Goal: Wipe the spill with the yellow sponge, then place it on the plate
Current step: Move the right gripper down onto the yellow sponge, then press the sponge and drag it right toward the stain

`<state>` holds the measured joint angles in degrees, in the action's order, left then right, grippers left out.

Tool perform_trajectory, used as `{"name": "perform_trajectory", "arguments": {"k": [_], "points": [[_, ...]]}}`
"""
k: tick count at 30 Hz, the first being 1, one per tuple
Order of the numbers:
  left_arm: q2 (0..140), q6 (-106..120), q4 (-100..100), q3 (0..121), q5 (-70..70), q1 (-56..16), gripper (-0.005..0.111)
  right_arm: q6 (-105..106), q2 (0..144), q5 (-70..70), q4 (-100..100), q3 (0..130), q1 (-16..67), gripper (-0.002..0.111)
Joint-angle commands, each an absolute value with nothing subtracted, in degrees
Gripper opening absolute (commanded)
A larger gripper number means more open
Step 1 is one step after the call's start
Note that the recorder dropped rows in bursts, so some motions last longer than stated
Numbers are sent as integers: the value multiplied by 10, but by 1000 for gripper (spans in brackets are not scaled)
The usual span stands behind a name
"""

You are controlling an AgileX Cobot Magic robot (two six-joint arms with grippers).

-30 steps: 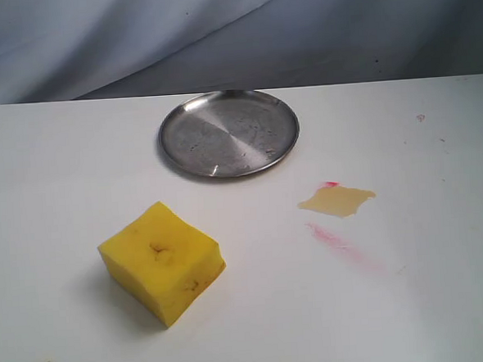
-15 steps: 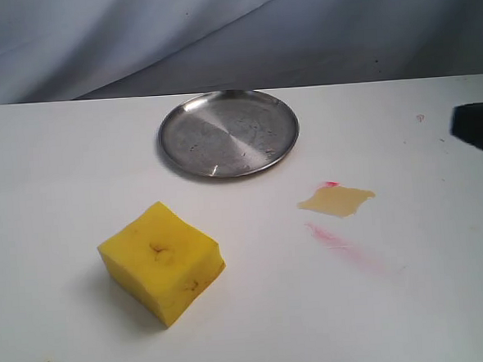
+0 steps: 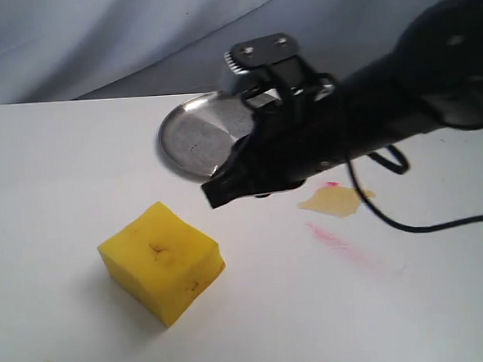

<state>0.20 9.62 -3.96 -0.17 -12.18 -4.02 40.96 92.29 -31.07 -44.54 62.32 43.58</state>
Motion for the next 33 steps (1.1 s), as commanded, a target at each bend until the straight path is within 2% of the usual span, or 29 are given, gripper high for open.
{"name": "perform_trajectory", "arguments": {"k": [1,3,7,10,23,26,28,31,33], "points": [[0,92,-39,0,-118,-40,0,405,1031,-366,-425,721,458,17],[0,92,-39,0,-118,-40,0,401,1079,-394,-425,760,463,31],[0,92,-39,0,-118,-40,0,390,1144,-397,-416,806,469,66],[0,92,-39,0,-118,-40,0,371,1176,-382,-406,827,469,80],[0,92,-39,0,-118,-40,0,368,1259,-374,-394,848,469,81],[0,92,-39,0,-118,-40,0,368,1264,-387,-391,848,469,76],[0,92,-39,0,-118,-40,0,368,1264,-397,-390,848,469,64],[0,92,-39,0,-118,-40,0,359,1264,-414,-390,848,469,34],[0,92,-39,0,-118,-40,0,353,1264,-421,-387,848,469,10]]}}
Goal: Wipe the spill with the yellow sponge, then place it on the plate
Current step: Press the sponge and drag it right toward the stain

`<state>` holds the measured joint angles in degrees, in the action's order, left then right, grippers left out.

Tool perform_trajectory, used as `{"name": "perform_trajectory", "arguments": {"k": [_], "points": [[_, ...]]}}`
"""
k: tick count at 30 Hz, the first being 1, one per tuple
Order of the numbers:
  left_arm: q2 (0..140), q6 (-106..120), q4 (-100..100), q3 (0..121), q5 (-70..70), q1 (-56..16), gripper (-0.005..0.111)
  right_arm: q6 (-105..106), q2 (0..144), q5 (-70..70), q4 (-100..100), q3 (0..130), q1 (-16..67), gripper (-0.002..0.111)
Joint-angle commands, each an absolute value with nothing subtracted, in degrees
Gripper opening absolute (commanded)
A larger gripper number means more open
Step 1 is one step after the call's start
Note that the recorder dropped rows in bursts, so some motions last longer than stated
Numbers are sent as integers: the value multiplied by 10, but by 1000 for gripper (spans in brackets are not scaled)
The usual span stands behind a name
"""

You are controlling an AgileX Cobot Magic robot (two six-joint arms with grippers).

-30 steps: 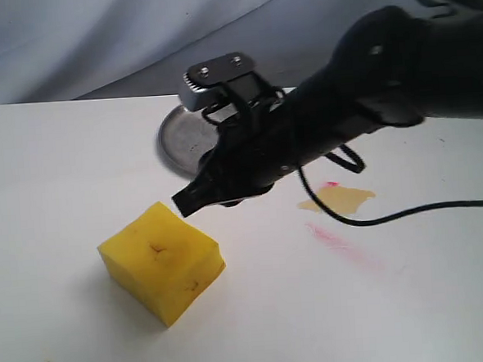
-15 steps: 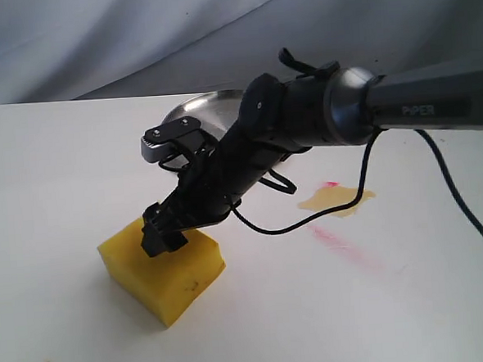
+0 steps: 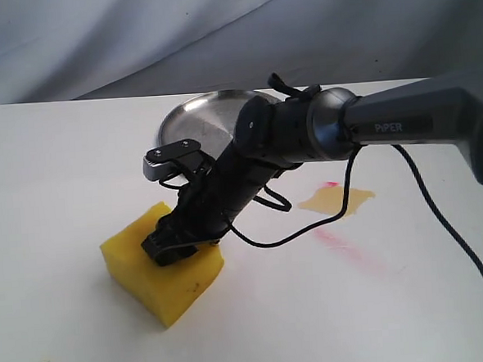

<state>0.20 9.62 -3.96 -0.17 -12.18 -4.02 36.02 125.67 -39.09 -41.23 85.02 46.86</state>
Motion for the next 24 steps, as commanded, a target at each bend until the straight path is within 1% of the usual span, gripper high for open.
{"name": "perform_trajectory", "arguments": {"k": [1,7,10,13,15,17,21,24], "points": [[0,92,-39,0,-118,-40,0,353,1263,-423,-387,848,469,1],[0,92,-39,0,-118,-40,0,336,1226,-428,-359,842,469,0],[0,92,-39,0,-118,-40,0,322,1172,-349,-345,785,465,0],[0,92,-39,0,-118,-40,0,318,1111,-257,-345,688,446,0],[0,92,-39,0,-118,-40,0,318,1070,-224,-336,631,421,0],[0,92,-39,0,-118,-40,0,313,1038,-227,-332,591,381,0],[0,92,-39,0,-118,-40,0,279,1007,-271,-319,559,293,0],[0,92,-39,0,-118,-40,0,227,1004,-294,-246,558,245,0]]}}
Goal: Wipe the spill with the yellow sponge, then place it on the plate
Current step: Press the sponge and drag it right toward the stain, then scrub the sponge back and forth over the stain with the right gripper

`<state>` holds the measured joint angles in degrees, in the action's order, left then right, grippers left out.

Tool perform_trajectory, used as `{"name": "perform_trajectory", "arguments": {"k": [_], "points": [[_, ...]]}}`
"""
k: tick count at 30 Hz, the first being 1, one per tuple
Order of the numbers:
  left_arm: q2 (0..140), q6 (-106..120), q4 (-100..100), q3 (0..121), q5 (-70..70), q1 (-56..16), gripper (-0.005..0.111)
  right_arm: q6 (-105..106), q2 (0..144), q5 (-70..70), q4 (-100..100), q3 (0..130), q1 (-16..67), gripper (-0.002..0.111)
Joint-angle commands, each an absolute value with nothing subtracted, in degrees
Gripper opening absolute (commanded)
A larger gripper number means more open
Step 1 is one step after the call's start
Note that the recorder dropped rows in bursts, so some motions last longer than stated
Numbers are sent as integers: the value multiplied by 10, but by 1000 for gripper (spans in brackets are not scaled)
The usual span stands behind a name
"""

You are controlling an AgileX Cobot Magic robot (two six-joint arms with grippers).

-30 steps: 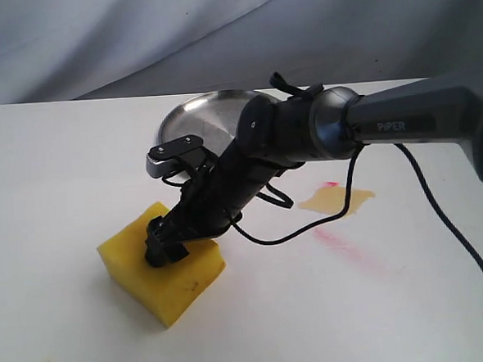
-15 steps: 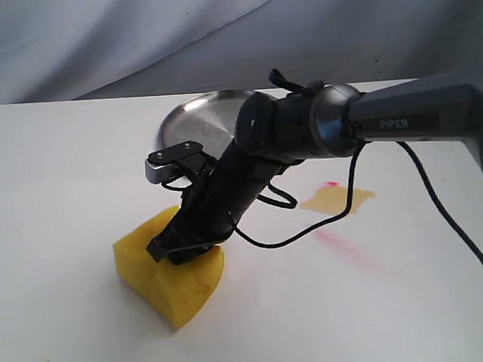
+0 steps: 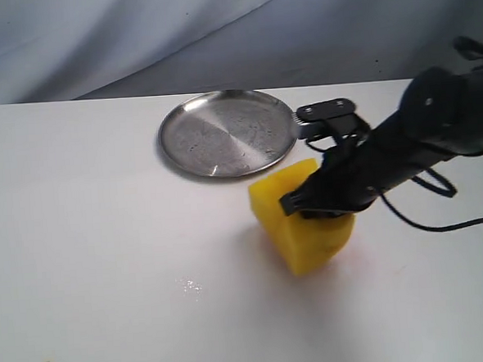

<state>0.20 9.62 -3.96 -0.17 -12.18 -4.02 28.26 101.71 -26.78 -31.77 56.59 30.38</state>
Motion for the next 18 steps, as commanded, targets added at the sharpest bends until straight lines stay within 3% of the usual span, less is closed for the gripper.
{"name": "perform_trajectory", "arguments": {"k": [1,7,18], "points": [[0,92,-39,0,-118,-40,0,201,1004,-295,-209,558,232,0],[0,92,-39,0,-118,-40,0,71,1004,-289,-40,569,177,0],[0,92,-39,0,-118,-40,0,58,1130,-447,-44,742,149,0]]}}
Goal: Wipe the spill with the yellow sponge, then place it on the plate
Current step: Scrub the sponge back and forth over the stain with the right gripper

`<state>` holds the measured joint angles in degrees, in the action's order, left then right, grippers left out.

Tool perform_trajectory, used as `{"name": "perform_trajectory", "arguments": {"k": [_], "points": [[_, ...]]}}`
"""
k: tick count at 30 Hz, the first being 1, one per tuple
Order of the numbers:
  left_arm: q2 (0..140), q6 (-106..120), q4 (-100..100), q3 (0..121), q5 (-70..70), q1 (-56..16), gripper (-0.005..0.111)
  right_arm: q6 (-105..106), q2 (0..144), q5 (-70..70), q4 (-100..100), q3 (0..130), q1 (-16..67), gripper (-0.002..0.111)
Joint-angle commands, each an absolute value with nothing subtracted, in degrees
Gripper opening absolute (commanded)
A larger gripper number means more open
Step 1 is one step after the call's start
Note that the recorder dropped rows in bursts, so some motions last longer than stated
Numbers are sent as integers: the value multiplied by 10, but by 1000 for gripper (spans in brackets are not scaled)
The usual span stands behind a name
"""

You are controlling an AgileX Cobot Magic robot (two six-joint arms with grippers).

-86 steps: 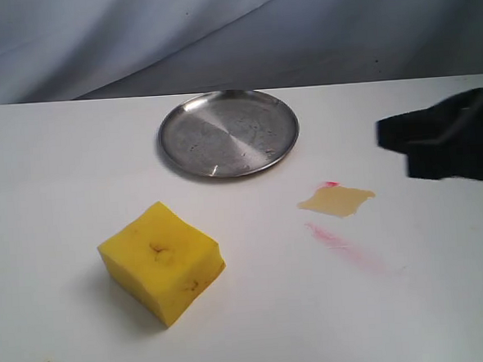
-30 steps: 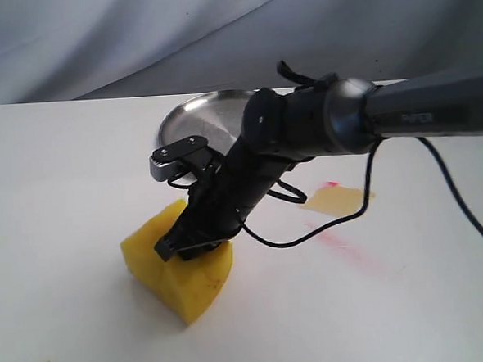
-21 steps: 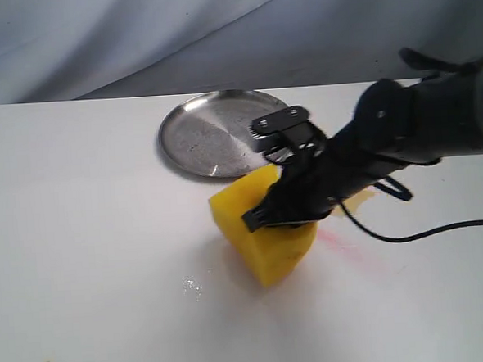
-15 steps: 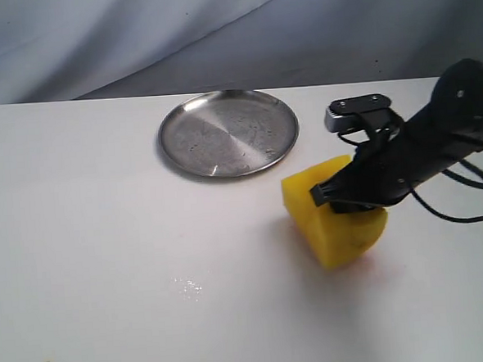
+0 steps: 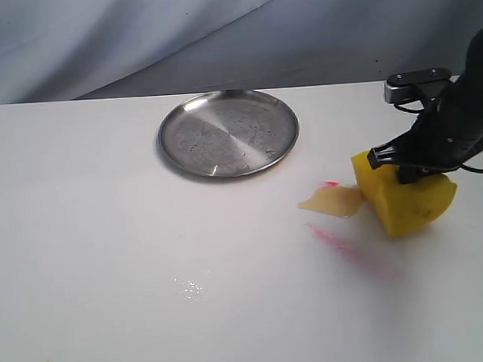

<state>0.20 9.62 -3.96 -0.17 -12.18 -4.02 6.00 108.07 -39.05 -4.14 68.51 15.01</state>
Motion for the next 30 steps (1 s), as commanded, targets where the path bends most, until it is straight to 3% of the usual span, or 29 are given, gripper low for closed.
{"name": "perform_trajectory", "arguments": {"k": [1,8,19,30], "points": [[0,92,-39,0,-118,-40,0,59,1144,-452,-58,751,149,0],[0,92,-39,0,-118,-40,0,76,1182,-451,-85,774,186,0],[0,92,-39,0,-118,-40,0,89,1183,-441,-84,774,311,0],[0,92,-39,0,-118,-40,0,116,1183,-437,-92,774,496,0]]}}
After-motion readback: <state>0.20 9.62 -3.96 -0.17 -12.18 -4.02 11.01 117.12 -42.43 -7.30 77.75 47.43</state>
